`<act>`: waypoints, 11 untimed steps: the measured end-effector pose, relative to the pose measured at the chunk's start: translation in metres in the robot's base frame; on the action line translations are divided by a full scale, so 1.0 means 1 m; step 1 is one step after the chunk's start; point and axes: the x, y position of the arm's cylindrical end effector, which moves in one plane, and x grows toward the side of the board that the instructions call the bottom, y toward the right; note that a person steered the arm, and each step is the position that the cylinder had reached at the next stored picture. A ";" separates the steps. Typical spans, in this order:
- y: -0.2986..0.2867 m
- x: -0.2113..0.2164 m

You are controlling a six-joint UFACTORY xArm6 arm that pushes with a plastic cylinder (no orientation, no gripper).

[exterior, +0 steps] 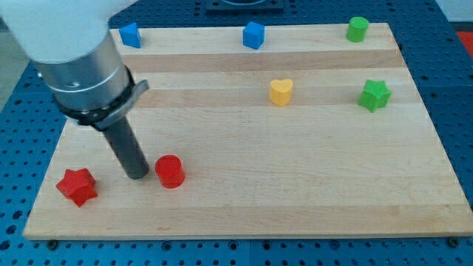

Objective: Move the red circle to the bottom center

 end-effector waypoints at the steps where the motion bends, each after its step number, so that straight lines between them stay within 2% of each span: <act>1: 0.030 0.005; 4: 0.125 0.023; 5: 0.135 0.034; 8: 0.110 0.086; 11: 0.159 0.086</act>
